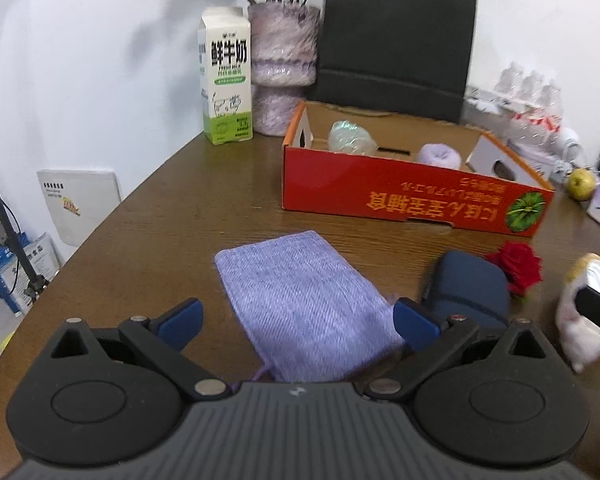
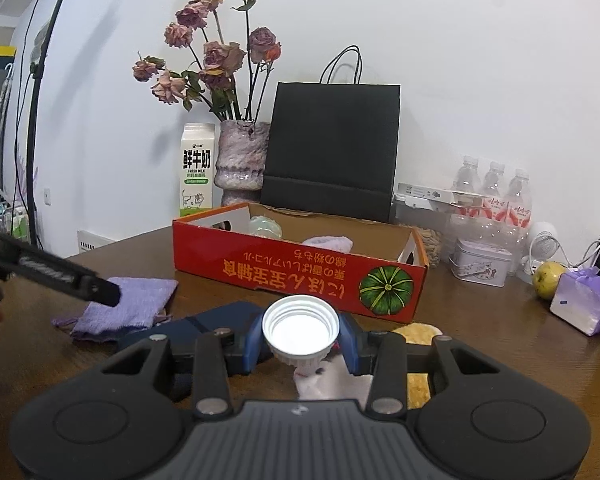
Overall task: Organize objects
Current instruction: 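Grasp the lilac drawstring bag with the left tool while the right tool grasps the white bottle cap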
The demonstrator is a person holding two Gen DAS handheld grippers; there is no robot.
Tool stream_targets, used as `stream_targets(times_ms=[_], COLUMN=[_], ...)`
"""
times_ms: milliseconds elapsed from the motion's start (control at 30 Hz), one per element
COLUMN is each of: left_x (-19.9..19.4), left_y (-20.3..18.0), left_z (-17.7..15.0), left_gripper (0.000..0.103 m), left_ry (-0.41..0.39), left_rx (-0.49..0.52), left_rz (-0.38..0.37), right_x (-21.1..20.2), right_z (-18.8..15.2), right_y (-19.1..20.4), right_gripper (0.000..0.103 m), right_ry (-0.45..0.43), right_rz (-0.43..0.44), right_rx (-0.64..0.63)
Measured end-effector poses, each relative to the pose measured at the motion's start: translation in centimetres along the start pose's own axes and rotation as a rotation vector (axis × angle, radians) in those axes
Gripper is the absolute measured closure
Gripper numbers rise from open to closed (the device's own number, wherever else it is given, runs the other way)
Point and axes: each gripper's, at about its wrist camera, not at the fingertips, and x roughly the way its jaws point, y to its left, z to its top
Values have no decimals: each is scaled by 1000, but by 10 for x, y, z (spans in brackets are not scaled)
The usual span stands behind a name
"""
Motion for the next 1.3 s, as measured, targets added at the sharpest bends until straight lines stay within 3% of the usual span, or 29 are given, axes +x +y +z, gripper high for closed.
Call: stream_targets(times_ms=[267,400,667,833,900,1033,1100,1200,1300], left_x=[49,66,52,27,15,4,3,3,1], left_y=[-20,-26,-3,14,19,27,27,25,27], left_z=[19,13,-2,-19,-27,-32,-34,-35,-36], left_gripper=[0,0,0,13,29,42,39,16,6], left_ry=[72,111,82,54,35,14,11,10,-5], left_rx=[-59,-35,-21,24,40,29,31,40,32], left_rz=[83,138,84,25,12,-16,-17,16,38], right_x=[5,4,3,1,1,1,0,-1,-2], right_z=[0,0,-2,-2,-2,-2,-2,-2,-2], right_y=[-13,-13,-16,-15,-14,-13,-11,-10,-10], right_gripper=[64,64,64,64,64,64,64,64,64], right_ry=[-8,-12,1,4,5,5,2,-4,-5], right_rz=[-44,-35,-30,-26,-26,-28,-31,-36,-34], right_rx=[33,27,42,35,32,24,20,13,9])
